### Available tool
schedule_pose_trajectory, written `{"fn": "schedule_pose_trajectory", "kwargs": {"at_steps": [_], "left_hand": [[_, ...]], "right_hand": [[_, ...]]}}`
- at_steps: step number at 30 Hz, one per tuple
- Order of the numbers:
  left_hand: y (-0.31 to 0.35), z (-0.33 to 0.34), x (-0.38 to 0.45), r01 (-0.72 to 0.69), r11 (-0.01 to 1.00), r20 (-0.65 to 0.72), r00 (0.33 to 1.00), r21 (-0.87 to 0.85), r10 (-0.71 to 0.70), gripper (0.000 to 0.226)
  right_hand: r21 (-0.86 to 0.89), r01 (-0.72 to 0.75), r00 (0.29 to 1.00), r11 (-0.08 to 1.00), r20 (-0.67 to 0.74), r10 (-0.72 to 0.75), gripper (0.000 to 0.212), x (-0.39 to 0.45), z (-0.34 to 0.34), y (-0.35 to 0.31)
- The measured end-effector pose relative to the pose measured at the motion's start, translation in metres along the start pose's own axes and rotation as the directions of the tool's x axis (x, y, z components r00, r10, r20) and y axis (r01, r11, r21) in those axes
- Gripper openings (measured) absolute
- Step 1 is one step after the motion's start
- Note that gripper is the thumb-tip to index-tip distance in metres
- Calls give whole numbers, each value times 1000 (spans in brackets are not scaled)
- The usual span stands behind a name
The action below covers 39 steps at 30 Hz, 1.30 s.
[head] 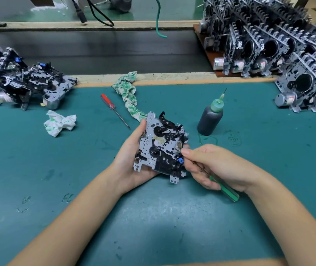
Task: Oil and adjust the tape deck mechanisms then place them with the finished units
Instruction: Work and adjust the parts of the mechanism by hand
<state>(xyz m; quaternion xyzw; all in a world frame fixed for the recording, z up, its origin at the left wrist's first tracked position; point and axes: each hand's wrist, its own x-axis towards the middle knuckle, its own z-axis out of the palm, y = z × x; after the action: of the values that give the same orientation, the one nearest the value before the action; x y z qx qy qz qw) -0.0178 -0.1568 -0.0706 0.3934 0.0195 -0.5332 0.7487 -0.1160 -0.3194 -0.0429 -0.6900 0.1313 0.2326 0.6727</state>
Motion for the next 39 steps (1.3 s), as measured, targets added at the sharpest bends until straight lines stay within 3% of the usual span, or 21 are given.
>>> {"fn": "schedule_pose_trajectory", "kwargs": {"at_steps": [39], "left_hand": [[-2, 3, 1, -44, 998, -22, 999, 47, 45, 61]], "right_hand": [[-64, -73, 994, 995, -83, 68, 58, 0, 8, -5]]}}
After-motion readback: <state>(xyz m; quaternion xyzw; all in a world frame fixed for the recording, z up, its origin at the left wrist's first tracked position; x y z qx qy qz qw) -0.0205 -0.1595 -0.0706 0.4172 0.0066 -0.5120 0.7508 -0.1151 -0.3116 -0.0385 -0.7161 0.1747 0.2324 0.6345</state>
